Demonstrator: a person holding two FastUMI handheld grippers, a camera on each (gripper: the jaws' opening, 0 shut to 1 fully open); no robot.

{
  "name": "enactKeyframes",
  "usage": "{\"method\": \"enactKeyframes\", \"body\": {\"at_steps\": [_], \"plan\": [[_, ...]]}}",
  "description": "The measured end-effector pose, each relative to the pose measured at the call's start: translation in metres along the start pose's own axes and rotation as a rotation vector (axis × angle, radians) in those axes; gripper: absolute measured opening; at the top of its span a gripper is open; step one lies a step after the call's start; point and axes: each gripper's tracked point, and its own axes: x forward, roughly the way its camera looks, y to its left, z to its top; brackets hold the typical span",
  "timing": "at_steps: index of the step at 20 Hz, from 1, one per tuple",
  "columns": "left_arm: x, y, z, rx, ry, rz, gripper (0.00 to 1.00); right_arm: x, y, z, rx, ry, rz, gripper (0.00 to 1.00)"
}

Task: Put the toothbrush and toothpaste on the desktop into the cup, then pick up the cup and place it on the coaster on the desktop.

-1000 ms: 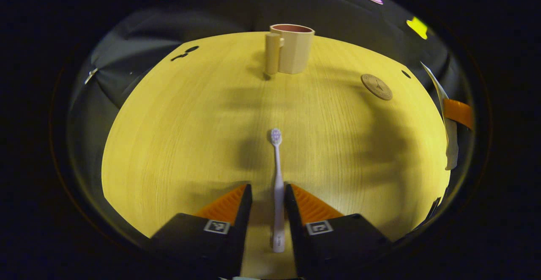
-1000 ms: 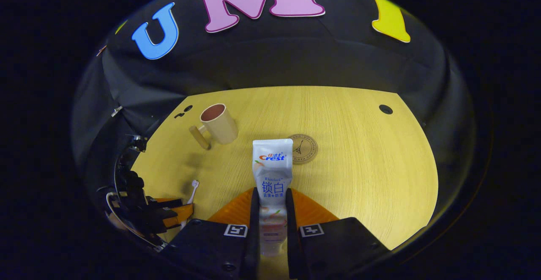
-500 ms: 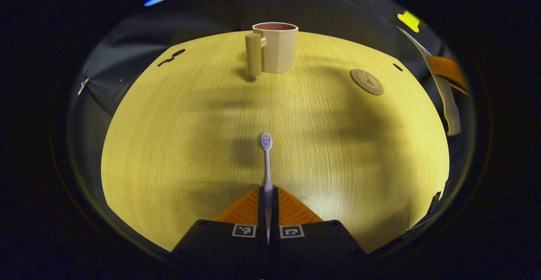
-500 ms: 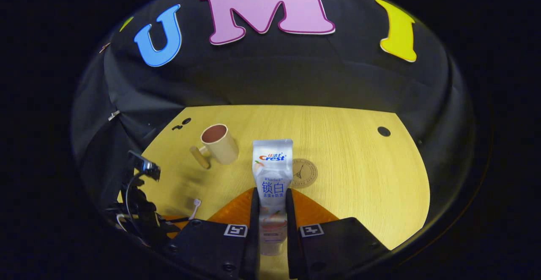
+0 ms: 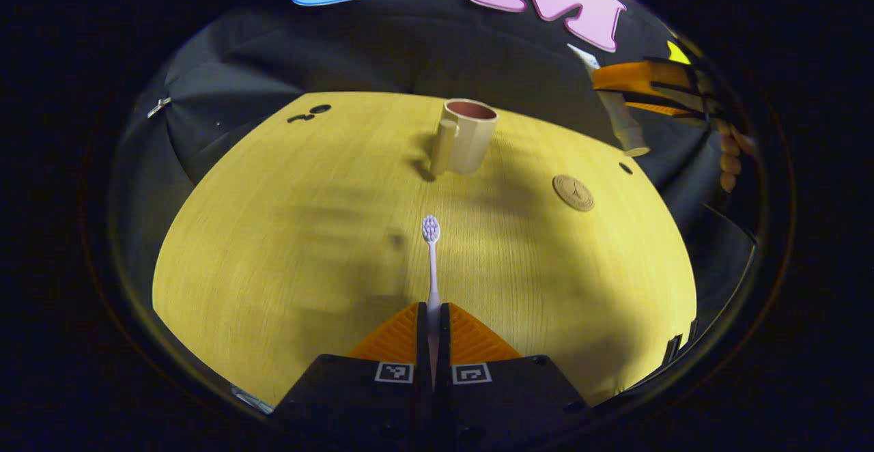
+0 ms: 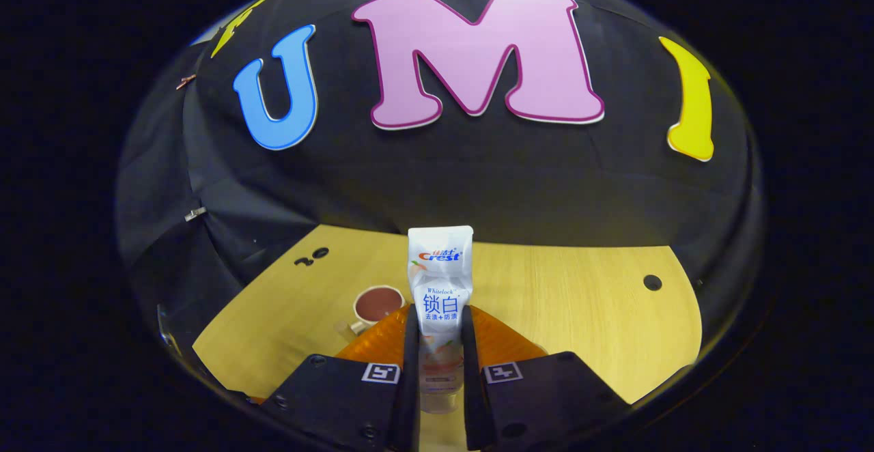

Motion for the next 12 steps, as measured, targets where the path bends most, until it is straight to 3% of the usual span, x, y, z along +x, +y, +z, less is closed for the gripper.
{"method": "enactKeyframes", "body": {"at_steps": [4, 5, 6, 12], "plan": [[-0.021, 0.007, 0.017, -0.078, -0.092, -0.049, 0.06, 0.029, 0.025, 0.028, -0.004, -0.119, 0.012, 0.29], [-0.023, 0.01, 0.02, -0.088, -0.107, -0.056, 0.06, 0.036, 0.032, 0.032, -0.008, -0.146, 0.017, 0.24], [-0.026, 0.013, 0.023, -0.094, -0.12, -0.06, 0.06, 0.045, 0.039, 0.035, -0.007, -0.168, 0.028, 0.29], [-0.034, 0.026, 0.044, -0.127, -0.213, -0.108, 0.06, 0.112, 0.059, 0.023, 0.052, -0.221, 0.047, 0.29]]}}
